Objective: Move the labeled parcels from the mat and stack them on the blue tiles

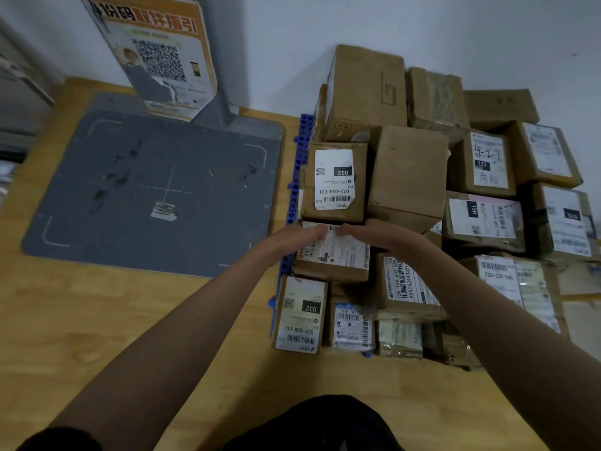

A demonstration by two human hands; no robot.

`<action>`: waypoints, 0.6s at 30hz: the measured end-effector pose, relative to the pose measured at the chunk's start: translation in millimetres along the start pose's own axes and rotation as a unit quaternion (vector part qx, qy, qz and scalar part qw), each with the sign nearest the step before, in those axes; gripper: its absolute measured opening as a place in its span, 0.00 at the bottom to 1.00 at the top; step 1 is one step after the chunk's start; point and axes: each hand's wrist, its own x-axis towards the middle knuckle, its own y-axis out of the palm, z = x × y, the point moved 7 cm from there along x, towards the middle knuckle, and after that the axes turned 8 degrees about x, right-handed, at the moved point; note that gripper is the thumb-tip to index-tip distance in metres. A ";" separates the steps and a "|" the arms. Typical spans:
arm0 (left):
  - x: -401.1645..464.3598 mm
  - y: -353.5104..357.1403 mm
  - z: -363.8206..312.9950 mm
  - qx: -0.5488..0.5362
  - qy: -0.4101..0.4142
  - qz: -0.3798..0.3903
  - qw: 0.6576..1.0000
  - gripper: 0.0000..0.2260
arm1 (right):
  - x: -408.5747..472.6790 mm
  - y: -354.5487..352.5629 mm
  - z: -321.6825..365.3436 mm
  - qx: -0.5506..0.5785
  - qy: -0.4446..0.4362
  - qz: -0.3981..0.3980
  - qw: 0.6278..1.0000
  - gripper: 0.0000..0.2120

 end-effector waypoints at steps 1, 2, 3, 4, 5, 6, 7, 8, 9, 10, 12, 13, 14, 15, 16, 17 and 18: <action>-0.2 -0.3 0.2 0.002 0.005 -0.005 1.000 0.11 | -0.5 -0.7 0.0 -0.005 0.000 -0.006 1.000 0.12; 0.2 -1.3 0.8 0.000 0.013 -0.014 1.000 0.10 | -1.0 -1.2 -0.7 -0.012 -0.001 -0.009 1.000 0.13; 0.1 -2.6 1.0 -0.007 0.023 -0.027 0.999 0.10 | -1.7 -1.8 -1.0 -0.021 -0.001 -0.012 1.000 0.13; -0.4 -4.2 0.5 -0.018 0.034 -0.040 0.998 0.12 | -2.8 -1.9 -0.7 -0.031 -0.003 -0.014 0.999 0.13; -1.1 -5.9 -0.1 -0.028 0.042 -0.048 0.998 0.14 | -4.2 -2.2 0.6 -0.041 -0.006 -0.017 0.999 0.14; -1.3 -7.3 -0.7 -0.037 0.045 -0.053 0.997 0.18 | -5.6 -2.5 2.0 -0.051 -0.009 -0.020 0.998 0.14; -2.0 -8.6 -1.7 -0.044 0.047 -0.056 0.996 0.22 | -7.5 -2.7 3.5 -0.059 -0.012 -0.021 0.998 0.14; -3.2 -10.0 -3.1 -0.050 0.047 -0.060 0.996 0.27 | -9.2 -3.0 4.0 -0.063 -0.013 -0.021 0.998 0.14; -4.2 -11.3 -4.4 -0.054 0.046 -0.065 0.995 0.32 | -11.2 -3.2 3.8 -0.063 -0.011 -0.019 0.998 0.14; -4.6 -12.3 -5.4 -0.058 0.046 -0.066 0.995 0.36 | -12.9 -2.9 2.8 -0.060 -0.009 -0.015 0.998 0.14; -4.3 -12.2 -7.0 -0.061 0.047 -0.060 0.995 0.41 | -14.1 -1.1 0.3 -0.048 -0.008 -0.005 0.999 0.14; -3.8 -11.9 -6.7 -0.063 0.045 -0.058 0.995 0.44 | -14.1 -0.4 -0.7 -0.042 -0.008 -0.002 0.999 0.15; -2.4 -11.7 -5.6 -0.063 0.040 -0.059 0.995 0.45 | -13.7 0.4 -1.4 -0.039 -0.008 0.000 0.999 0.16; -1.7 -11.5 -4.6 -0.064 0.037 -0.061 0.995 0.45 | -13.6 0.8 -1.8 -0.038 -0.008 0.003 0.999 0.16; -0.6 -11.0 -3.7 -0.067 0.035 -0.061 0.995 0.44 | -12.9 1.2 -2.3 -0.037 -0.006 0.005 0.999 0.16; 0.1 -10.6 -3.2 -0.071 0.036 -0.060 0.995 0.42 | -12.0 0.8 -3.2 -0.034 -0.003 0.007 0.999 0.15; 0.5 -10.3 -3.1 -0.074 0.037 -0.058 0.995 0.39 | -10.6 0.3 -4.2 -0.028 0.001 0.010 1.000 0.14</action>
